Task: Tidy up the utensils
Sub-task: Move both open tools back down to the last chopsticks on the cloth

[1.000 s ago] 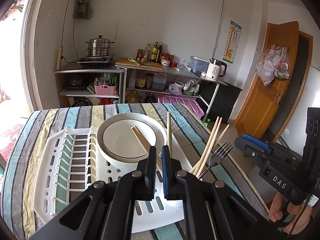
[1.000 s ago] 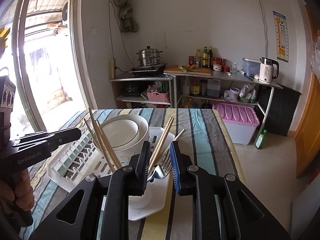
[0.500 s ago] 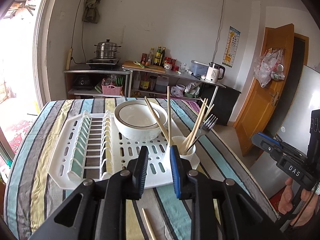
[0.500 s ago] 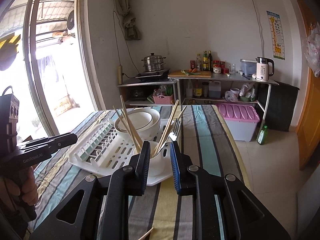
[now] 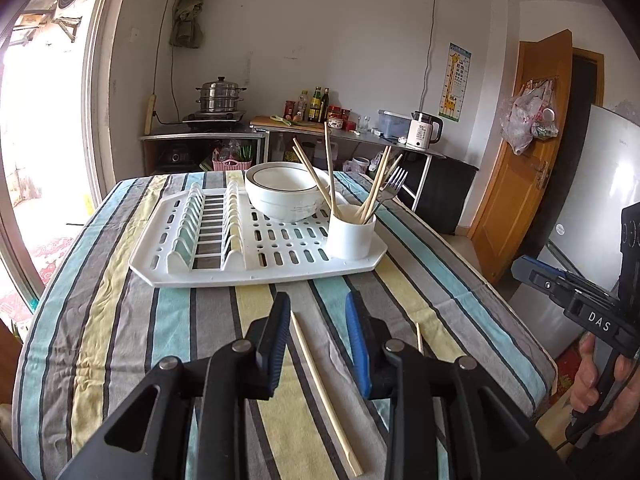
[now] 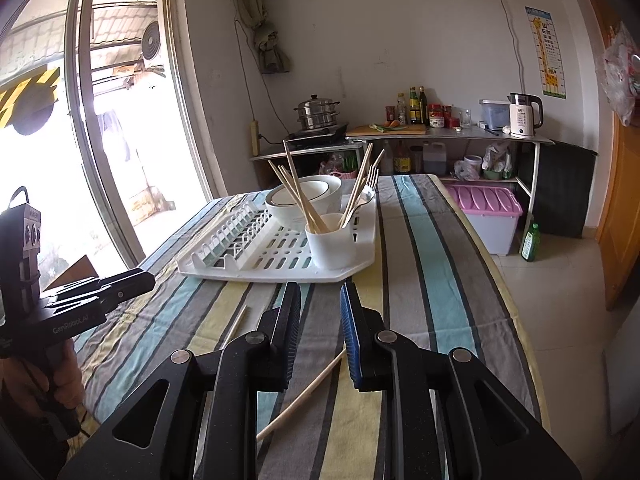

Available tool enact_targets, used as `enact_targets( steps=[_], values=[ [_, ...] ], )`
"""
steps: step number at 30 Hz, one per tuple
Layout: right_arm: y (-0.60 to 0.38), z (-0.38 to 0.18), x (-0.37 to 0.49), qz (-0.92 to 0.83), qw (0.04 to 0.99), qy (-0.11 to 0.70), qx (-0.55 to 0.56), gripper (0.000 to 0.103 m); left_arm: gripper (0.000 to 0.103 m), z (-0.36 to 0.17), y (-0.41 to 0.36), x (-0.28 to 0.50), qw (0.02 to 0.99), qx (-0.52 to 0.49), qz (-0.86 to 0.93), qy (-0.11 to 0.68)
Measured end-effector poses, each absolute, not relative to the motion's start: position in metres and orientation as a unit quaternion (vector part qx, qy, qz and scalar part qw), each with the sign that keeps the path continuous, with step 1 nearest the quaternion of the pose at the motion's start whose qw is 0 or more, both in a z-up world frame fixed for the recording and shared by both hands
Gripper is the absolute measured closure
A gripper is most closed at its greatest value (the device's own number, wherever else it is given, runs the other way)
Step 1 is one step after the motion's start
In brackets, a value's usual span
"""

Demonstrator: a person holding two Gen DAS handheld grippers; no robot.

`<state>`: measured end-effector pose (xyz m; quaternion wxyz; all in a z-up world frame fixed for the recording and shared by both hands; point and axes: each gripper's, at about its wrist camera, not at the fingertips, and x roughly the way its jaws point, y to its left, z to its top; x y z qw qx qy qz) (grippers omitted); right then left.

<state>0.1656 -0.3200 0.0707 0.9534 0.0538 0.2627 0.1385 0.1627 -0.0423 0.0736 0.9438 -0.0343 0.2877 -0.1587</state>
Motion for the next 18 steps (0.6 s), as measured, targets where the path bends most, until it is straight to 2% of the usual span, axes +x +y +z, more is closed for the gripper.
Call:
enact_targets(
  steps=[10,18],
  values=[
    [-0.316,0.053,0.132,0.144,0.947,0.278,0.068,0.080,0.072,0.060,-0.030,0.121,0.944,-0.041,-0.155,0.290],
    [-0.311,0.038,0.137,0.141,0.939,0.304,0.074,0.080,0.072,0.047,-0.032,0.125,0.937,-0.039,-0.154,0.310]
  ],
)
